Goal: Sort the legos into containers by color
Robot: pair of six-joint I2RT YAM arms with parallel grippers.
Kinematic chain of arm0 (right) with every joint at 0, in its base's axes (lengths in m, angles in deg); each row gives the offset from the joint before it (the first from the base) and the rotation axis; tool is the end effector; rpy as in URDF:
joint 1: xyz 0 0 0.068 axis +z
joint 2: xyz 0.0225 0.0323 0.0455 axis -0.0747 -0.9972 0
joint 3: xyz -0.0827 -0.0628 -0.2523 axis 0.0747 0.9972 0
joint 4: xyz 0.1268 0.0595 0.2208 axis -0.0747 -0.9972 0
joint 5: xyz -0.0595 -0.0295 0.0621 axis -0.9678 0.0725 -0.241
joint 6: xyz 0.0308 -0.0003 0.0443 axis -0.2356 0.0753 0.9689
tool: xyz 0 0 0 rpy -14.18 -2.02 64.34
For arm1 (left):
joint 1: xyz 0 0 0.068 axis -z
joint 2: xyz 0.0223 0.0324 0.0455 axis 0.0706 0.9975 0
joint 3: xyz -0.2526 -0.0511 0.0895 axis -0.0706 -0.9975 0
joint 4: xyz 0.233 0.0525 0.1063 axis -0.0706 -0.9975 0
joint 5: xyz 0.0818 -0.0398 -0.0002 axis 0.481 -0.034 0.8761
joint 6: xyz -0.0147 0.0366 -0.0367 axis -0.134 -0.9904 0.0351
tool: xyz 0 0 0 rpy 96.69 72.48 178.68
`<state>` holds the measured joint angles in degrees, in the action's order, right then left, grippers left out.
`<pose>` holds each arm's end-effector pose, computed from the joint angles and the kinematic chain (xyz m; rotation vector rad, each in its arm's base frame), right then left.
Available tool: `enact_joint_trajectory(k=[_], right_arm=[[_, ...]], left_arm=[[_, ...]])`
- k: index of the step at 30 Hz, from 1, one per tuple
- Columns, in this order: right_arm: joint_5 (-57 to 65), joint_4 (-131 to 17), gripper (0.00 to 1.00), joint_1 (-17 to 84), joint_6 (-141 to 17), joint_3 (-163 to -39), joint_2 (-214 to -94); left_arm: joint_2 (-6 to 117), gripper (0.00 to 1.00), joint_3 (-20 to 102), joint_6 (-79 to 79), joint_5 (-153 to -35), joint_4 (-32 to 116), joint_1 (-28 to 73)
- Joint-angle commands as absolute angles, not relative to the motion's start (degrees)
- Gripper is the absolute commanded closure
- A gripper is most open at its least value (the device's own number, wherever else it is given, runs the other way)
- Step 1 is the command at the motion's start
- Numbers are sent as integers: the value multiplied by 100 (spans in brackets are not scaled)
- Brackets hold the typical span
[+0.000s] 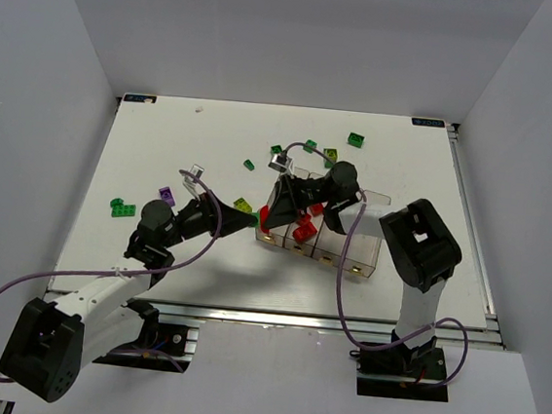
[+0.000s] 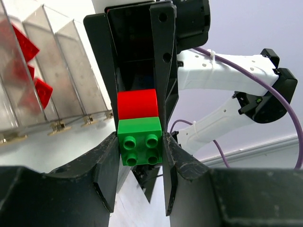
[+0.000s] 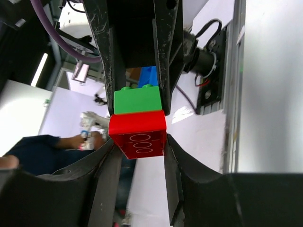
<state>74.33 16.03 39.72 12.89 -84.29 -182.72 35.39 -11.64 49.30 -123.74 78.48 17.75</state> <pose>0.2945 0.2523 0.2388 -0.9358 1.8638 2.2540 0.1822 -0.0964 0.2401 0.0108 1.7841 -1.5920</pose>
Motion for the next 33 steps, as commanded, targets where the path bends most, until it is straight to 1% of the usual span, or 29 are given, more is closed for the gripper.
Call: enact_joint_trajectory(k=[1, 2, 5, 6, 8, 9, 12, 13, 15, 16, 18, 19, 20, 21, 22, 23, 25, 26, 28, 29, 33], right_arm=[[7668, 4998, 86, 4005, 2623, -8654, -18307], [7686, 4937, 90, 4005, 2606, -8663, -18307], [7791, 4586, 98, 3970, 2194, -8593, -18193], [7791, 4193, 99, 3927, 2010, -8558, -18106], [7765, 3761, 100, 3865, 1421, -8444, -18000], [7739, 3201, 100, 3839, 1193, -8418, -17878], [7625, 2302, 100, 3742, 217, -8365, -17614], [7607, 1716, 100, 3707, -29, -8365, -17552], [7510, 1046, 100, 3672, -880, -8408, -17342], [7458, 94, 100, 3654, -1258, -8435, -17262], [7177, -1410, 100, 3645, -3108, -8680, -16981], [6993, -3646, 100, 3636, -4038, -8890, -16893], [6435, -4721, 100, 3636, -5005, -9431, -16840], [6194, -5367, 100, 3636, -5728, -9602, -16813], [5931, -5713, 100, 3593, -6379, -9691, -16778], [5362, -6247, 100, 3557, -6568, -9727, -16743], [4666, -6576, 100, 3461, -6981, -9683, -16568], [4010, -6830, 100, 3426, -7114, -9648, -16463], [3382, -6999, 100, 3373, -7456, -9464, -16348], [2796, -7052, 100, 3373, -7562, -9385, -16278], [1616, -7245, 100, 3373, -7897, -9060, -16093]], left_arm=[[3440, 98, -1113, 4726, -12389, 8210, 1766], [3431, 98, -1122, 4717, -12371, 8192, 1766], [3361, 98, -1096, 4630, -12353, 8052, 1766], [3344, 98, -1078, 4603, -12336, 7999, 1766], [3282, 98, -1043, 4533, -12327, 7850, 1766], [3264, 98, -1026, 4524, -12318, 7815, 1766], [3247, 98, -964, 4480, -12327, 7727, 1766], [3255, 98, -938, 4463, -12344, 7683, 1766], [3273, 98, -850, 4419, -12336, 7595, 1766], [3273, 98, -824, 4358, -12345, 7508, 1766], [3299, 98, -736, 4287, -12336, 7402, 1766], [3308, 98, -709, 4208, -12327, 7297, 1766], [3308, 98, -674, 4173, -12310, 7244, 1766], [3308, 98, -665, 4155, -12292, 7208, 1766], [3308, 99, -648, 4059, -12266, 7086, 1766], [3308, 98, -630, 4023, -12205, 7015, 1766], [3308, 98, -569, 3866, -12134, 6788, 1766], [3299, 99, -551, 3813, -12073, 6699, 1766], [3317, 99, -455, 3681, -12020, 6471, 1775], [3334, 98, -428, 3637, -11976, 6409, 1766], [3475, 98, -226, 3487, -11905, 6171, 1766]])
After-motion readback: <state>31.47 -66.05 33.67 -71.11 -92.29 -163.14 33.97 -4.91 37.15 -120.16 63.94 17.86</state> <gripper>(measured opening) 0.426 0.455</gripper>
